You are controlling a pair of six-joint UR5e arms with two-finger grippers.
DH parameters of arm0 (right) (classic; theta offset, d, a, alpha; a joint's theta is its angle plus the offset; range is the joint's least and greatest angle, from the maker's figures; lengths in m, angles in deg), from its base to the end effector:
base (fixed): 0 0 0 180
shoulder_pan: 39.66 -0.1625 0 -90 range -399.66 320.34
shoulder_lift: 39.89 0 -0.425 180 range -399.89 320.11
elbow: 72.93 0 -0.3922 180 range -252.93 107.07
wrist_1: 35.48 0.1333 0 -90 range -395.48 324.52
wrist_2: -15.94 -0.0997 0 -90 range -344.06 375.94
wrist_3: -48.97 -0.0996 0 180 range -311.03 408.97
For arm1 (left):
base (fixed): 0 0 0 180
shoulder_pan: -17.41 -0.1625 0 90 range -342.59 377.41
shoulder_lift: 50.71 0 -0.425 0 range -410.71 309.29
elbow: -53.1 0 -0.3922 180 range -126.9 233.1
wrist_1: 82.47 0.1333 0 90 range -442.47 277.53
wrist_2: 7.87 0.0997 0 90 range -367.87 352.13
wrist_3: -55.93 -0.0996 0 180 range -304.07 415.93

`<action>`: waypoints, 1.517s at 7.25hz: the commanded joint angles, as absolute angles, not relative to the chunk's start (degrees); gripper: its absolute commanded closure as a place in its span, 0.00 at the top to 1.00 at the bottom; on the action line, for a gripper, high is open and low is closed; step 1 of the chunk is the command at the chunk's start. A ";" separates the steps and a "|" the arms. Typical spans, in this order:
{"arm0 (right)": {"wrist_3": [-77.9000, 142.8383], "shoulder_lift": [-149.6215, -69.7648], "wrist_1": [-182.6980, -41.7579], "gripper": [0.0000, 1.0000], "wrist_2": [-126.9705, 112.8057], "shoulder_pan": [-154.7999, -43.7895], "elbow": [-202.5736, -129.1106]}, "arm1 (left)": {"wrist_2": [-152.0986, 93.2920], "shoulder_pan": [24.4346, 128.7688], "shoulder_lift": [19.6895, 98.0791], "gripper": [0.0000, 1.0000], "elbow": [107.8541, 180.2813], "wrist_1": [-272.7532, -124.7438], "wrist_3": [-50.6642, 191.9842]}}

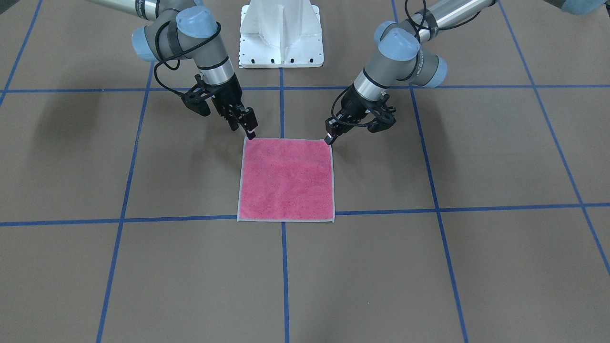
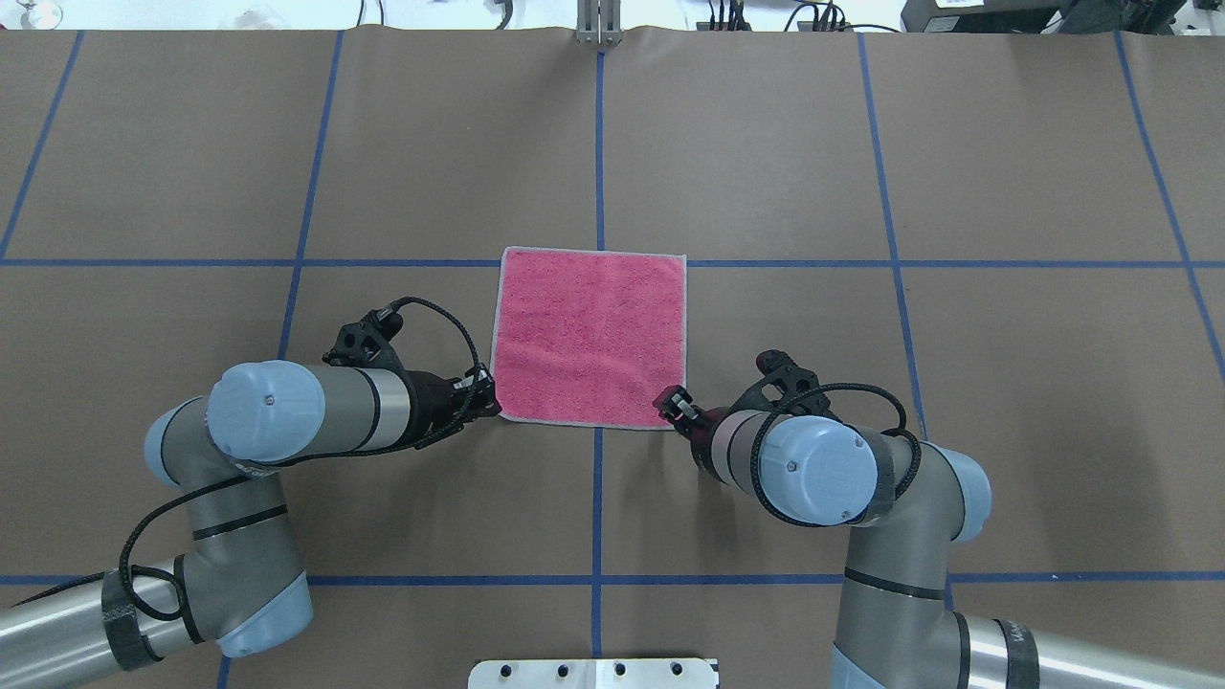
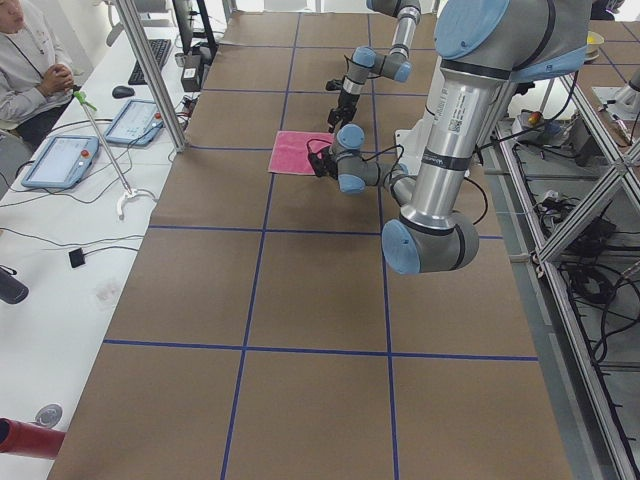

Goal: Fold towel twice with both arms
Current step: 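Close both grippers on the near towel corners and adjust grip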

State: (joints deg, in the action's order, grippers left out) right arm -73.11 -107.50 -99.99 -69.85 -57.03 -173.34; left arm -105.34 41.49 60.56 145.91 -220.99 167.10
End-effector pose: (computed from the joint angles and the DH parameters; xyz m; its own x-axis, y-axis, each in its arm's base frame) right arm -0.5578 -0.3218 0.3104 0.2353 0.6286 0.7413 -0.5692 0.7073 -0.4191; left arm 0.5318 -0.3695 0.3329 0.1494 -0.4590 -0.8758 0.3702 0.8473 -0.3809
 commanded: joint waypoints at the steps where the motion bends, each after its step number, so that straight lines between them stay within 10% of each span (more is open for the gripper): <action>1: -73.20 -107.21 -99.99 0.52 -69.58 -57.06 -173.13 | -105.34 41.49 60.56 0.00 145.91 -220.98 167.11; 11: -73.29 -106.95 -99.82 0.37 -68.52 -56.98 -172.87 | -105.34 41.31 60.56 0.00 145.82 -220.98 167.02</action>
State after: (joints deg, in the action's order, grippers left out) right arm -73.38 -106.95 -99.81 -68.53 -57.00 -172.93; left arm -105.34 41.32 60.56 145.82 -220.98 167.05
